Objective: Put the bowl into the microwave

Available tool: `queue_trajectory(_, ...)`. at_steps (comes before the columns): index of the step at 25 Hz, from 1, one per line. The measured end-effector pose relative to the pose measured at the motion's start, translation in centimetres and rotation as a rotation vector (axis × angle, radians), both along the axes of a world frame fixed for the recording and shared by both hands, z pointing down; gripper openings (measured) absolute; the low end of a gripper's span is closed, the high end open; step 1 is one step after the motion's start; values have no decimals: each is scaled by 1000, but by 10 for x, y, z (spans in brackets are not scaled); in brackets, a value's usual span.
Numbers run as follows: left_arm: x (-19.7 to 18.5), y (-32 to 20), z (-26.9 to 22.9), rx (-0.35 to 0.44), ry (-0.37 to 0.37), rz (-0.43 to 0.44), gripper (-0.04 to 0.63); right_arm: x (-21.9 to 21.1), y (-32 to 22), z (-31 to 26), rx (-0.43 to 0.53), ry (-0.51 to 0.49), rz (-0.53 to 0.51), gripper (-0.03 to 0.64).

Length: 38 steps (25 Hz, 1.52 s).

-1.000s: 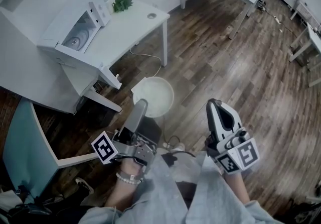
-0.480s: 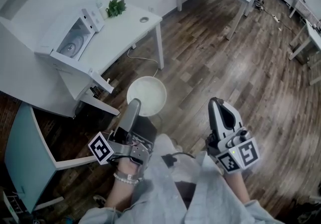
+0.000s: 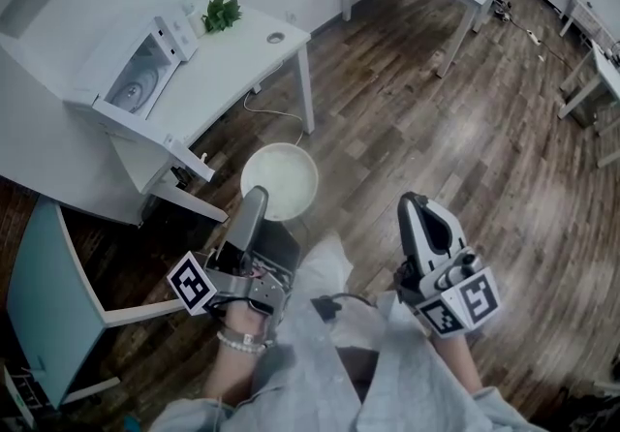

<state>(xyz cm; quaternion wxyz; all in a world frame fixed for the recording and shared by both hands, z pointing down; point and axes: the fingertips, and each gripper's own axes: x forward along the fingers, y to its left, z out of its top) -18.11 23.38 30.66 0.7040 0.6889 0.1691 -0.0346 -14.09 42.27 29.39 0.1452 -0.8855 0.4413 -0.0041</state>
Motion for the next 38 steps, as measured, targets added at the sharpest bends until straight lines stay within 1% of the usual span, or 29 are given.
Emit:
queue_trajectory(1, 3, 0, 1, -1, -1, 0, 249, 3, 1, 1, 6, -12, 6, -2)
queue_trajectory(5, 19, 1, 4, -5, -4, 7, 249, 23, 7, 8, -24, -26, 47, -2)
queue_trajectory(8, 38, -3, 6, -9, -8, 13, 249, 44, 3, 9, -15, -43, 68, -2)
queue_trajectory(15, 93, -15, 7, -8, -5, 24, 249, 93, -14, 11, -56, -32, 62, -2)
queue_trajectory(22, 152, -48, 1, 14, 1, 7, 249, 160, -47, 8, -45, -43, 48, -2)
queue_trajectory(27, 188, -80, -1, 13, 5, -33, 249, 200, -79, 4, -72, -16, 10, -2)
queue_trajectory(31, 212, -106, -3, 21, 7, -66, 249, 229, -108, 5, -81, -17, -34, -2)
queue_trajectory(34, 227, -125, -6, 21, 11, -92, 249, 251, -132, 7, -81, -20, -67, -2)
queue_trajectory(38, 238, -153, -4, 18, 5, -145, 249, 273, -170, 9, -100, -14, -142, -2)
